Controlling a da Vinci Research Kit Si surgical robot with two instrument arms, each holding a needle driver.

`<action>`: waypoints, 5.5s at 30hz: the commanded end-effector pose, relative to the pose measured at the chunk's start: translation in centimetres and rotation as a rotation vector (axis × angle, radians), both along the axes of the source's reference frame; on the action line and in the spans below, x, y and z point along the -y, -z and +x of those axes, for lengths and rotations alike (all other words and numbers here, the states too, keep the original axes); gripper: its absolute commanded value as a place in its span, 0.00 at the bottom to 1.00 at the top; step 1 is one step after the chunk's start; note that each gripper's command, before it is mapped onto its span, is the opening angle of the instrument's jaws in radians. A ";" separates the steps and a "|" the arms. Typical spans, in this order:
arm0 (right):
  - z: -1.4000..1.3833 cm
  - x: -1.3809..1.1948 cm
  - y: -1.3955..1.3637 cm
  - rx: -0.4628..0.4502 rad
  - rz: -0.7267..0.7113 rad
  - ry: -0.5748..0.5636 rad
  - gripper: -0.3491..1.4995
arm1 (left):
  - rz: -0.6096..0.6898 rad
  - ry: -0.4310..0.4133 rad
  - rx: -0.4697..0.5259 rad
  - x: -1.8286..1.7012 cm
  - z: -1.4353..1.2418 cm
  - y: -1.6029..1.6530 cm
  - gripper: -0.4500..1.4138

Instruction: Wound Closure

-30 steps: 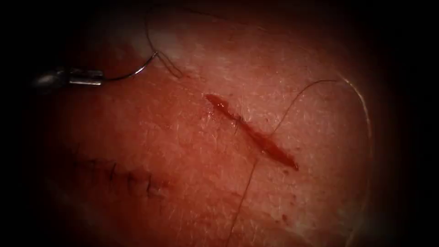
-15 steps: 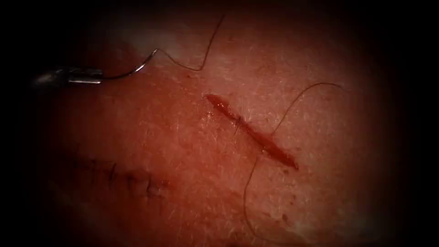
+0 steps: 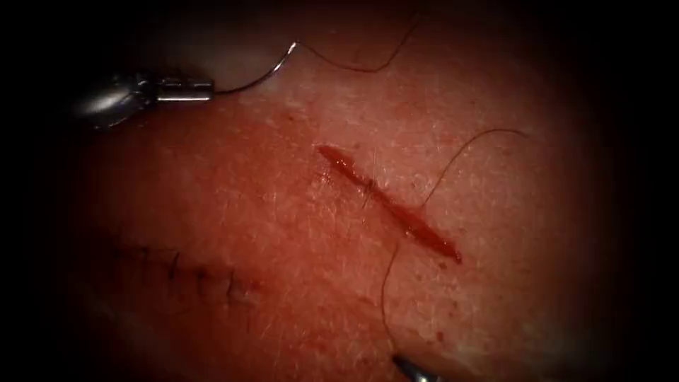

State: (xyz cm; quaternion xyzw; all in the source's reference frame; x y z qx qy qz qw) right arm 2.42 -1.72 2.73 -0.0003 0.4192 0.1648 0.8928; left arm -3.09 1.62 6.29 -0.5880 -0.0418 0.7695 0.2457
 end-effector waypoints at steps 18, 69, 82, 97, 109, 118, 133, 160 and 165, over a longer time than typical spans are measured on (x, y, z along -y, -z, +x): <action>0.06 0.13 -0.24 -0.004 0.009 -0.020 0.84 | 0.124 0.094 0.009 -0.45 -0.71 -0.33 0.80; 0.09 0.17 -0.23 -0.002 0.021 -0.033 0.83 | 0.394 -0.052 -0.270 0.81 -0.40 -0.92 0.94; 0.09 0.17 -0.23 -0.001 0.021 -0.033 0.83 | 0.447 -0.034 -0.368 0.67 0.27 -0.57 0.87; 0.09 0.17 -0.23 -0.001 0.021 -0.033 0.83 | 0.264 -0.063 -0.262 0.58 -0.50 1.27 0.87; 0.12 0.17 -0.24 0.000 0.022 -0.031 0.83 | 0.262 -0.141 -0.085 1.00 -1.80 1.90 0.85; 0.14 0.18 -0.23 -0.001 0.026 -0.027 0.83 | 0.379 -0.045 -0.085 0.95 -2.17 1.84 0.85; 0.17 0.20 -0.22 -0.003 0.027 -0.026 0.83 | 0.439 -0.022 -0.074 0.88 -2.11 1.80 0.00; 0.39 -0.92 0.23 -0.159 0.347 -0.399 0.68 | 0.386 -0.014 0.227 0.68 -1.65 1.32 0.00; 0.60 -1.10 0.12 -0.228 0.411 -0.418 0.63 | 0.386 -0.030 0.237 0.69 -1.61 1.33 0.00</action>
